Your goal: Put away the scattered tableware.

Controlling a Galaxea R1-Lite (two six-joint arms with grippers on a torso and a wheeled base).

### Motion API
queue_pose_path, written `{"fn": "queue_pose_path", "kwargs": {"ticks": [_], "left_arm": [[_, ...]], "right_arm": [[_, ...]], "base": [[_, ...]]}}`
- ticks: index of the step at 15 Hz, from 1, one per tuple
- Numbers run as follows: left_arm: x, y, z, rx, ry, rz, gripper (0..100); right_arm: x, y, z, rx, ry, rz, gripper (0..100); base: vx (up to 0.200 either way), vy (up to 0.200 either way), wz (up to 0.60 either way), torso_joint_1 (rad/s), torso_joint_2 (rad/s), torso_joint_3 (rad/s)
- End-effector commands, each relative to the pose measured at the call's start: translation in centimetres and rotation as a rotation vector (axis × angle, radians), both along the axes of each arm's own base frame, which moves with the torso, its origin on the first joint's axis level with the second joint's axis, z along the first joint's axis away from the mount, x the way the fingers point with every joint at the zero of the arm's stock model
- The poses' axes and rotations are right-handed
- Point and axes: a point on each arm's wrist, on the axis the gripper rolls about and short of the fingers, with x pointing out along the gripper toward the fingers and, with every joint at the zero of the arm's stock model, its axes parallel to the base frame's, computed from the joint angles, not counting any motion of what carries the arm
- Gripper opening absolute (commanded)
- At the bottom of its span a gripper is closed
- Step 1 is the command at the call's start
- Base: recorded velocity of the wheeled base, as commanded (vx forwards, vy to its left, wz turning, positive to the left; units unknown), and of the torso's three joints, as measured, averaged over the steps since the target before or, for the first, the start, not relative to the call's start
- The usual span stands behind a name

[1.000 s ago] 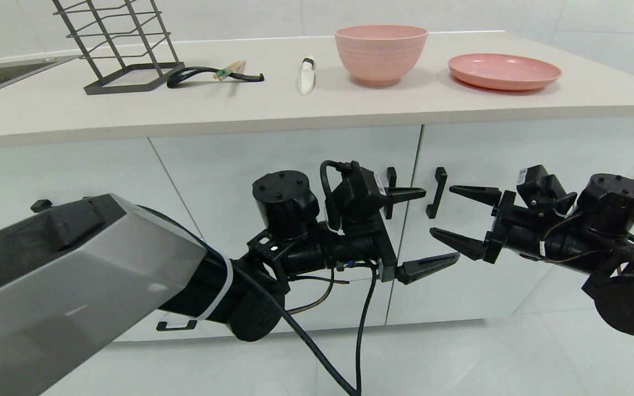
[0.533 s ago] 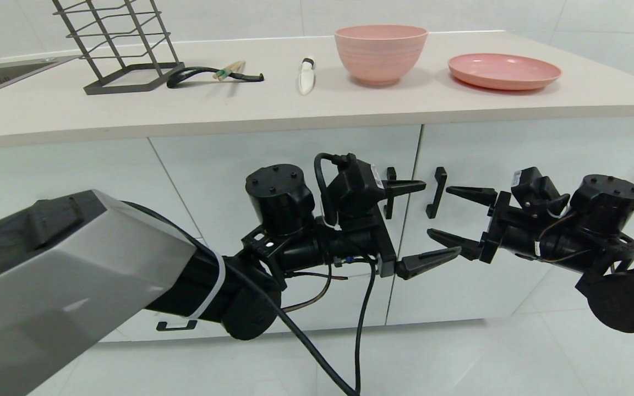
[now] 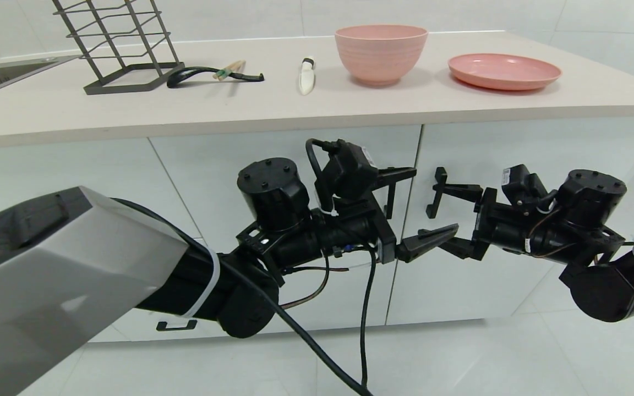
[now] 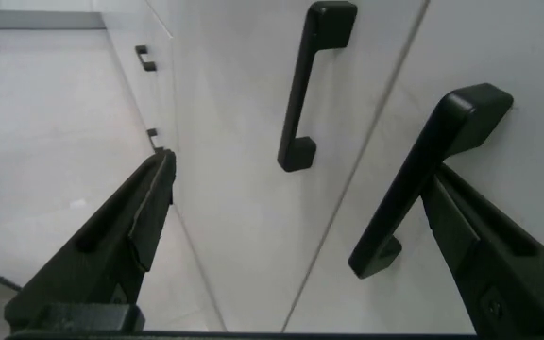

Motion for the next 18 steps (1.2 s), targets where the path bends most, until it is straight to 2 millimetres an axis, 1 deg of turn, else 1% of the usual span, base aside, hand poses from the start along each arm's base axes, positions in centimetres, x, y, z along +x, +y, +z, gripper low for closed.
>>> {"fn": "queue_pose_path", "kwargs": {"ticks": [1,3,5,7,10,12,14,16,18], "left_arm": [[0.0,0.0,0.4,-0.012,-0.002,0.012,100],[0.2,-0.1,0.7,-0.033,0.018,0.024,100],[0.4,-0.3,0.0,-0.024,0.029,0.024,100],[0.5,-0.9,-0.7,-0.025,0.029,0.011,100],[1.1,-2.0,-0.7,-0.042,0.009,0.0,100],[0.8,-2.9,-1.3,-0.039,0.012,-0.02,100],[0.1,-4.0,-1.8,-0.034,0.019,-0.051,100],[-0.2,-5.0,-1.7,-0.043,0.008,-0.07,100],[-0.3,-6.7,-1.2,-0.071,-0.022,-0.103,100]], "right_arm": [[-0.2,0.0,0.1,-0.005,-0.004,0.034,100],[-0.8,0.0,0.4,-0.009,-0.008,0.076,100],[-2.1,-0.3,0.1,-0.018,0.02,0.103,100],[-4.2,-0.8,0.1,-0.026,0.046,0.115,100],[-7.4,-1.6,0.8,-0.03,0.048,0.126,100],[-9.0,-2.2,0.5,-0.036,0.067,0.116,100],[-9.5,-2.9,0.3,-0.04,0.074,0.09,100],[-9.5,-3.0,0.1,-0.042,0.078,0.078,100],[-9.6,-3.1,-0.4,-0.048,0.094,0.058,100]], "base": [[0.0,0.0,0.0,0.0,0.0,0.0],[0.0,0.0,0.0,0.0,0.0,0.0],[0.0,0.0,0.0,0.0,0.0,0.0],[0.0,0.0,0.0,0.0,0.0,0.0],[0.0,0.0,0.0,0.0,0.0,0.0],[0.0,0.0,0.0,0.0,0.0,0.0],[0.0,0.0,0.0,0.0,0.0,0.0],[0.0,0.0,0.0,0.0,0.0,0.0],[0.0,0.0,0.0,0.0,0.0,0.0]]}}
